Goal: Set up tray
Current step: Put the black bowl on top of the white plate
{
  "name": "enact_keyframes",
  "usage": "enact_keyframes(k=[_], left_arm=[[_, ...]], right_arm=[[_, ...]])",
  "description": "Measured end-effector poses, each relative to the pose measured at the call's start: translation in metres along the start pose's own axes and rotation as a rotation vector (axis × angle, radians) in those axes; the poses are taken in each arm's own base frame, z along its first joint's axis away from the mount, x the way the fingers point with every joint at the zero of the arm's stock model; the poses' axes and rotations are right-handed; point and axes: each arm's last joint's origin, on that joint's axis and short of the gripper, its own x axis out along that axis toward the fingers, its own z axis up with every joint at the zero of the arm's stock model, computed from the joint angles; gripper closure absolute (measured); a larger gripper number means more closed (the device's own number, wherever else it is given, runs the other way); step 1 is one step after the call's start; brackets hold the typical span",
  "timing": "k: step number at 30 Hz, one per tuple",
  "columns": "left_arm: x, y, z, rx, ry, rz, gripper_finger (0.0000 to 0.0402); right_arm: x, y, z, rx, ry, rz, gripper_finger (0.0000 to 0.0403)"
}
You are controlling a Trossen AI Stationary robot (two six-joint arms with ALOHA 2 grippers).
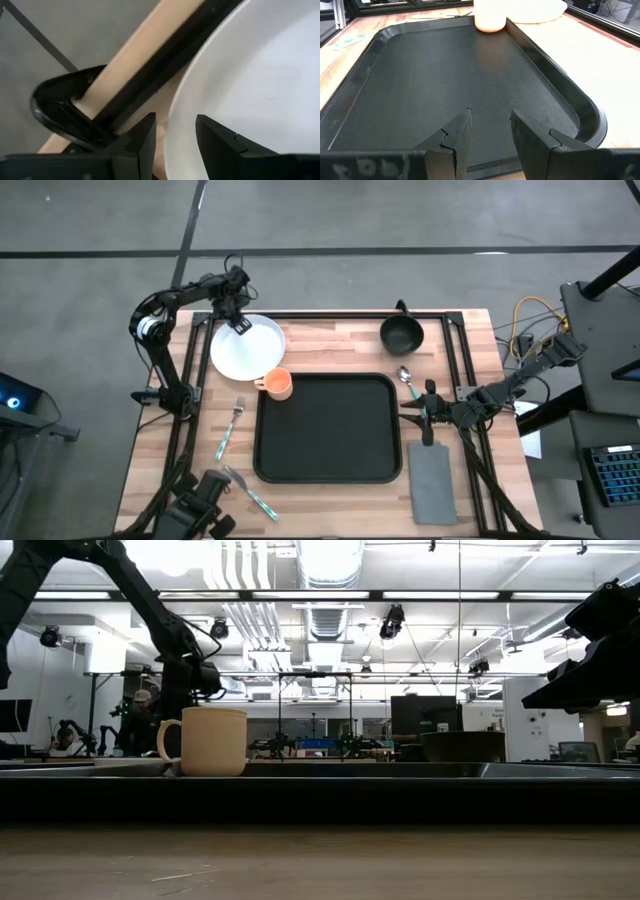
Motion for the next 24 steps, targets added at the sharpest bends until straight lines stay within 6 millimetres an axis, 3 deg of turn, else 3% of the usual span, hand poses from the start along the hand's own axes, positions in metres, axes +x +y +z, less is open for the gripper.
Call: enact_keyframes(k=[10, 13, 17, 24], left_arm=[[0.010, -0.006, -0.009, -0.037, 0.038, -0.014, 0.0285], [0.010, -0.006, -0.009, -0.070, 0.042, -0.014, 0.0314], [0.009, -0.007, -0.011, -0.116, 0.057, -0.015, 0.0386], [0.005, -0.010, -0.016, -0.163, 0.104, -0.032, 0.0398]], right_arm=[[0.000, 0.000, 0.000, -0.001, 0.000, 0.000, 0.0275], [0.000, 0.000, 0.000, -0.001, 0.000, 0.000, 0.0275], [0.000, 0.000, 0.000, -0.001, 0.000, 0.000, 0.0275], [0.000, 0.000, 0.000, 0.009, 0.001, 0.002, 0.0275]])
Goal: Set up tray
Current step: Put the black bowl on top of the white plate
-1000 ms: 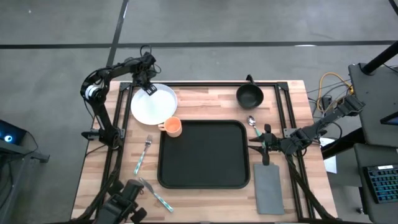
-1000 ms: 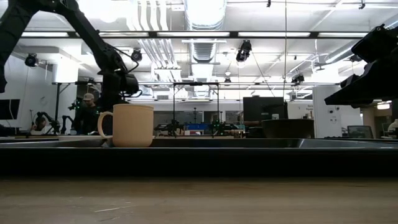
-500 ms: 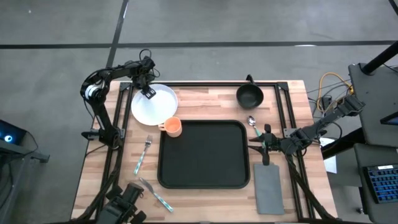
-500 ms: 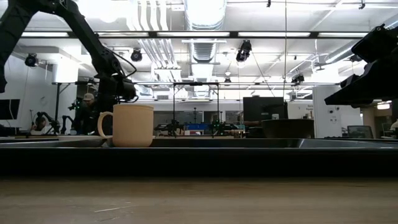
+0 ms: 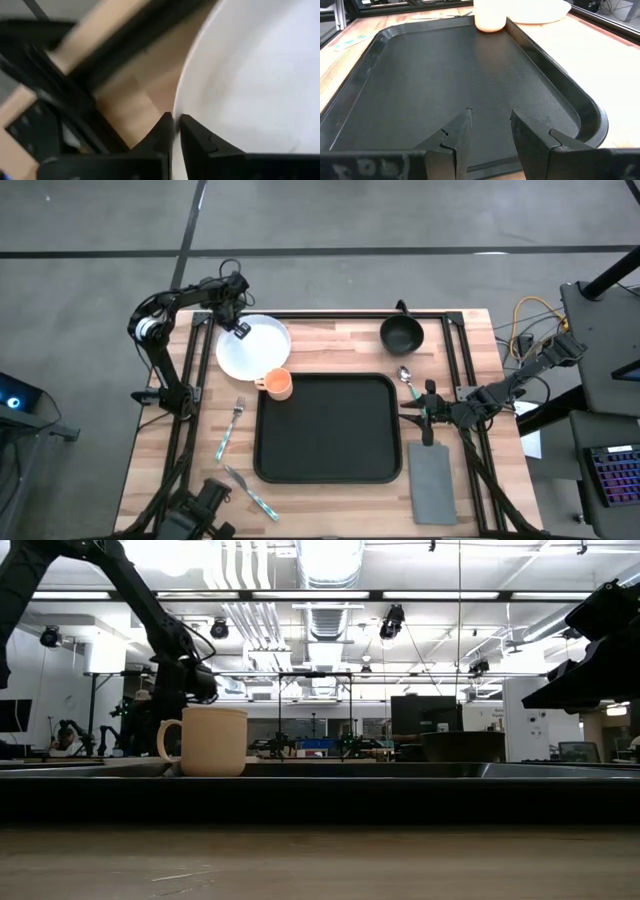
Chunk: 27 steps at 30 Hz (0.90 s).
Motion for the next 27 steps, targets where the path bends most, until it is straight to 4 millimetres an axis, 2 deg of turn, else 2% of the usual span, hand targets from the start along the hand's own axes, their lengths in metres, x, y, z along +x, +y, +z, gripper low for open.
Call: enact_keyframes(k=[4, 9, 17, 23, 27], left_arm=[[-0.013, 0.000, -0.009, -0.029, 0.017, -0.026, 0.0400], [-0.048, 0.004, -0.020, -0.054, -0.096, -0.038, 0.0401], [-0.101, 0.007, -0.053, -0.097, -0.221, -0.090, 0.0400], [-0.121, 0.006, -0.067, -0.102, -0.293, -0.110, 0.0400], [-0.126, 0.005, -0.070, -0.102, -0.313, -0.116, 0.0400]], right_arm=[[0.000, 0.000, 0.000, -0.009, 0.000, 0.000, 0.0275], [0.000, 0.000, 0.000, -0.010, 0.000, 0.000, 0.0275], [0.000, 0.000, 0.000, -0.018, 0.000, 0.000, 0.0275], [0.000, 0.000, 0.000, -0.033, -0.004, -0.011, 0.0275], [0.000, -0.001, 0.001, -0.033, -0.018, -0.047, 0.0275]])
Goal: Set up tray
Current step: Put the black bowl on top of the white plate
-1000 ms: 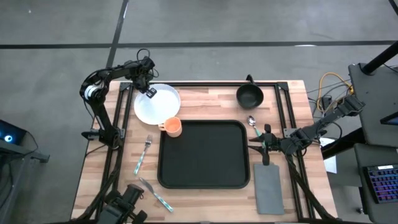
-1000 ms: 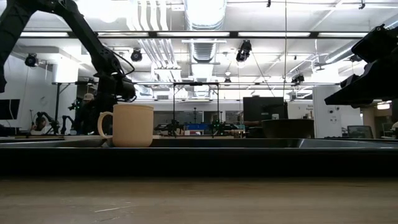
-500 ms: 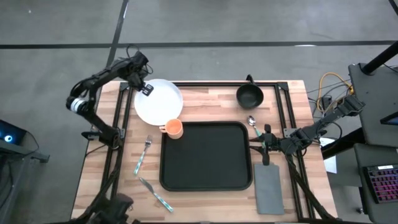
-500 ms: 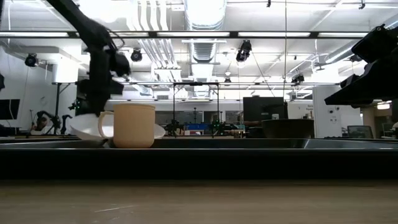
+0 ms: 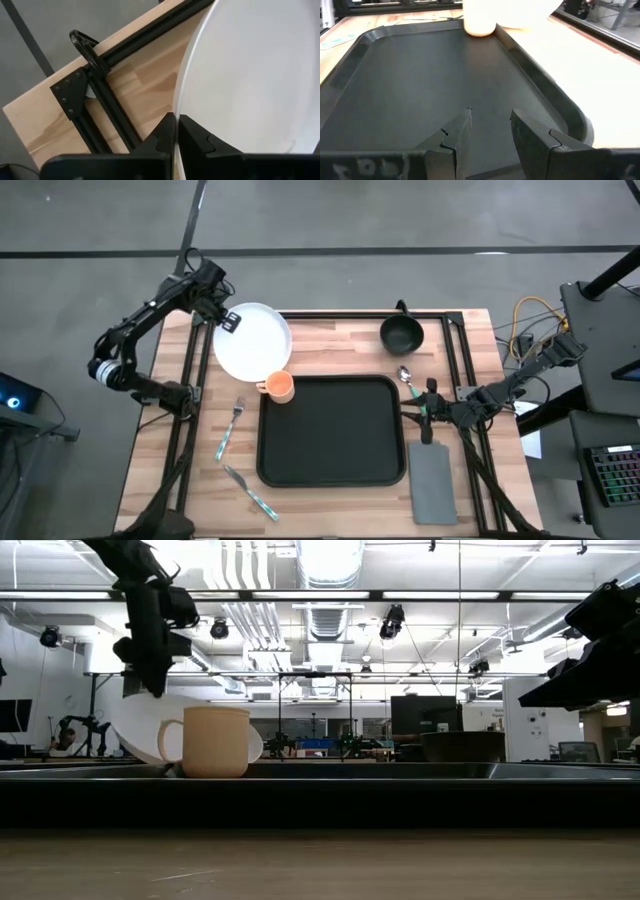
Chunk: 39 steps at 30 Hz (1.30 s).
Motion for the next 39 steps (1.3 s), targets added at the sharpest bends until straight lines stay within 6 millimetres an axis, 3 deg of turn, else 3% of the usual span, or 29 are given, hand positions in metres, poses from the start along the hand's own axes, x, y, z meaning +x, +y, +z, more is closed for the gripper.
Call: enact_keyframes(k=[7, 15, 22, 30, 36, 39], left_arm=[[-0.019, -0.002, 0.007, 0.002, -0.032, -0.005, 0.0401], [-0.053, -0.015, 0.020, 0.025, -0.098, -0.058, 0.0401], [-0.099, -0.034, 0.026, 0.055, -0.185, -0.109, 0.0401], [-0.157, -0.053, 0.029, 0.092, -0.367, -0.195, 0.0401], [-0.164, -0.067, 0.023, 0.088, -0.334, -0.284, 0.0401], [-0.162, -0.085, 0.016, 0.110, -0.294, -0.328, 0.0401]], right_arm=[[0.000, 0.000, 0.000, -0.003, -0.001, -0.002, 0.0275], [0.000, 0.000, 0.000, -0.033, 0.000, -0.003, 0.0275], [0.000, -0.004, 0.001, 0.028, -0.050, -0.126, 0.0275], [0.001, -0.004, 0.006, 0.144, -0.088, -0.115, 0.0252], [0.000, 0.000, 0.014, 0.111, -0.141, -0.073, 0.0230], [-0.001, 0.001, 0.020, 0.072, -0.184, -0.060, 0.0222]])
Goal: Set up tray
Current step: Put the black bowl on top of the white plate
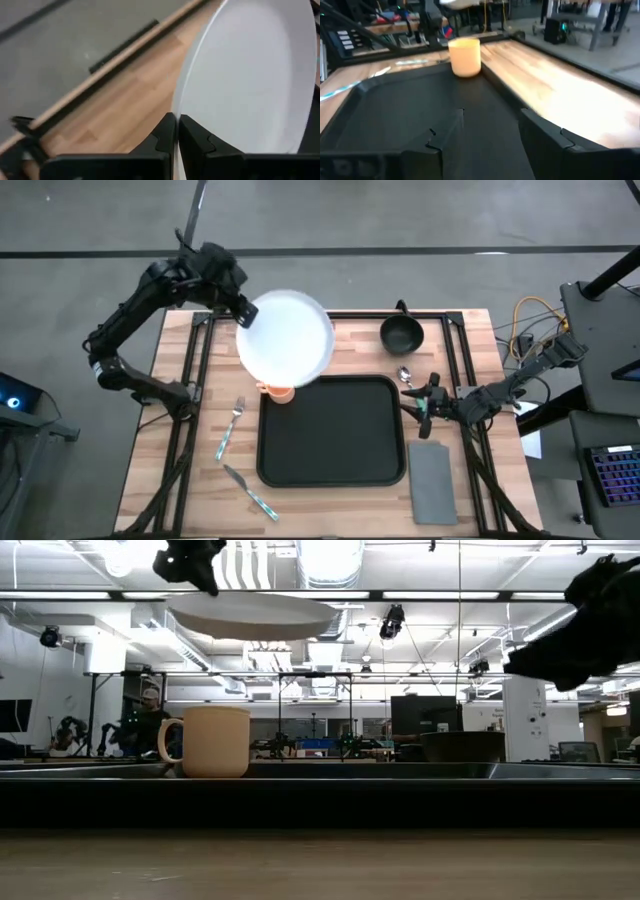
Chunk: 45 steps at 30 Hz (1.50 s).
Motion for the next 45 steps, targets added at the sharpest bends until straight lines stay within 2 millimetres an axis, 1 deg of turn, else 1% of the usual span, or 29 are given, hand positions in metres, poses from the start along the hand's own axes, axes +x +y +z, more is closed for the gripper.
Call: enact_keyframes(k=[3, 5, 8, 10, 15, 20, 24, 30, 35, 45], left_arm=[[0.004, -0.020, -0.004, 0.031, 0.015, -0.054, 0.0401], [0.006, -0.036, -0.005, 0.060, 0.017, -0.095, 0.0401], [0.011, -0.065, -0.008, 0.129, 0.010, -0.168, 0.0401], [0.018, -0.086, -0.012, 0.192, 0.023, -0.202, 0.0401], [0.046, -0.126, -0.022, 0.319, 0.115, -0.226, 0.0401], [0.087, -0.155, -0.030, 0.420, 0.221, -0.223, 0.0401], [0.113, -0.167, -0.031, 0.469, 0.261, -0.245, 0.0401], [0.141, -0.181, -0.031, 0.487, 0.281, -0.319, 0.0401], [0.158, -0.186, -0.035, 0.502, 0.324, -0.327, 0.0401], [0.195, -0.187, -0.048, 0.534, 0.315, -0.339, 0.0401]], right_arm=[[0.000, 0.001, 0.003, -0.017, -0.021, 0.004, 0.0215], [0.000, 0.001, 0.003, -0.018, -0.023, 0.004, 0.0212], [0.000, 0.001, 0.003, -0.018, -0.023, 0.004, 0.0211], [0.000, 0.001, 0.003, -0.018, -0.023, 0.004, 0.0211], [0.000, 0.000, 0.002, -0.027, -0.014, 0.002, 0.0211], [0.000, -0.001, -0.003, -0.020, 0.028, -0.009, 0.0211], [0.000, -0.002, -0.006, -0.024, 0.052, -0.017, 0.0211], [0.000, -0.003, -0.008, -0.033, 0.063, -0.020, 0.0211], [0.000, -0.003, -0.008, -0.038, 0.068, -0.022, 0.0212], [0.000, -0.003, -0.009, -0.046, 0.075, -0.024, 0.0213]])
